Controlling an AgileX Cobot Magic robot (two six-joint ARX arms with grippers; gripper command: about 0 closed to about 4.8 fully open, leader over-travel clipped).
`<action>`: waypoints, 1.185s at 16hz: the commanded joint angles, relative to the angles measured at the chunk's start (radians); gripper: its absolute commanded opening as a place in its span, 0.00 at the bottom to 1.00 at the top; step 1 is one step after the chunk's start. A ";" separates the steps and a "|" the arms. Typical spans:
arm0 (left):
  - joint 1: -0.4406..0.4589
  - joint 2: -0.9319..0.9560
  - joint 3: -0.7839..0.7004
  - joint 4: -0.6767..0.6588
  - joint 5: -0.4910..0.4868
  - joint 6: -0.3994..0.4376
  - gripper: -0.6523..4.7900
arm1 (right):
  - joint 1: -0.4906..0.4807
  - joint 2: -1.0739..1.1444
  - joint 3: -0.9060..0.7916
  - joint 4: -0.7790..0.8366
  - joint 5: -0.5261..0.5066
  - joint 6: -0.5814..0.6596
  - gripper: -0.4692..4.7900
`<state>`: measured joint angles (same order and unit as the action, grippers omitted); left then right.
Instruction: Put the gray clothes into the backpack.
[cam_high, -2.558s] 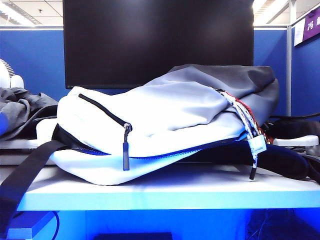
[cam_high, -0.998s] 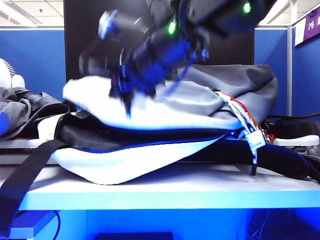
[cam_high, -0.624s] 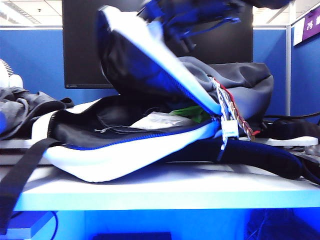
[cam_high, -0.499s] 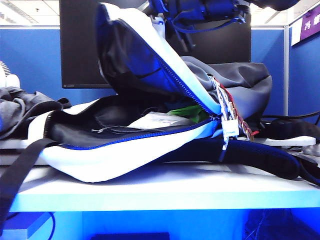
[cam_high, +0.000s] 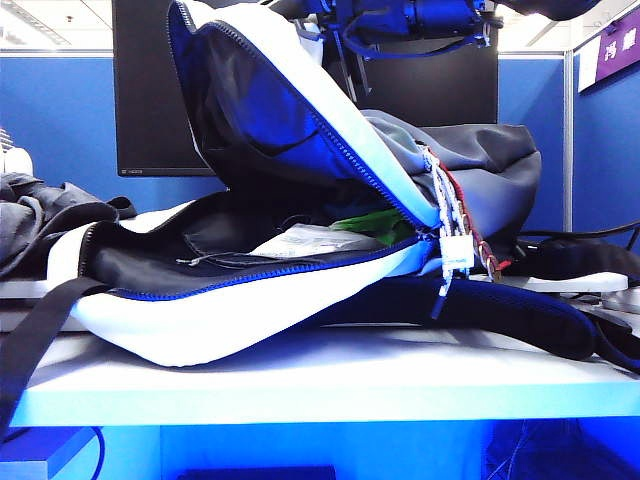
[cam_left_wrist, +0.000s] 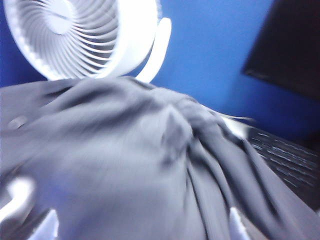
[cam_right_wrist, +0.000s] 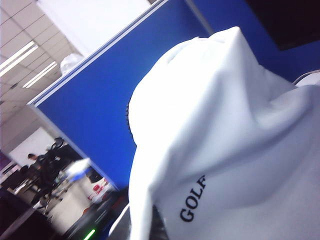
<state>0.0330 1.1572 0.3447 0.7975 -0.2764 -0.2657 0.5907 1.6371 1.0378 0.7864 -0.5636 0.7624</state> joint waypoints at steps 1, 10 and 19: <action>0.001 0.214 0.194 0.029 -0.159 -0.003 1.00 | 0.005 -0.041 0.013 0.079 -0.063 0.004 0.09; 0.052 0.696 0.573 -0.093 -0.107 -0.165 1.00 | 0.005 -0.075 0.013 0.085 -0.064 0.005 0.09; 0.052 0.574 0.606 -0.095 0.480 -0.165 0.11 | 0.003 -0.076 0.013 0.086 -0.055 0.002 0.09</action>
<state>0.0879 1.7798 0.9466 0.6754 0.1265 -0.4397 0.5900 1.5814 1.0374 0.7799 -0.6060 0.7662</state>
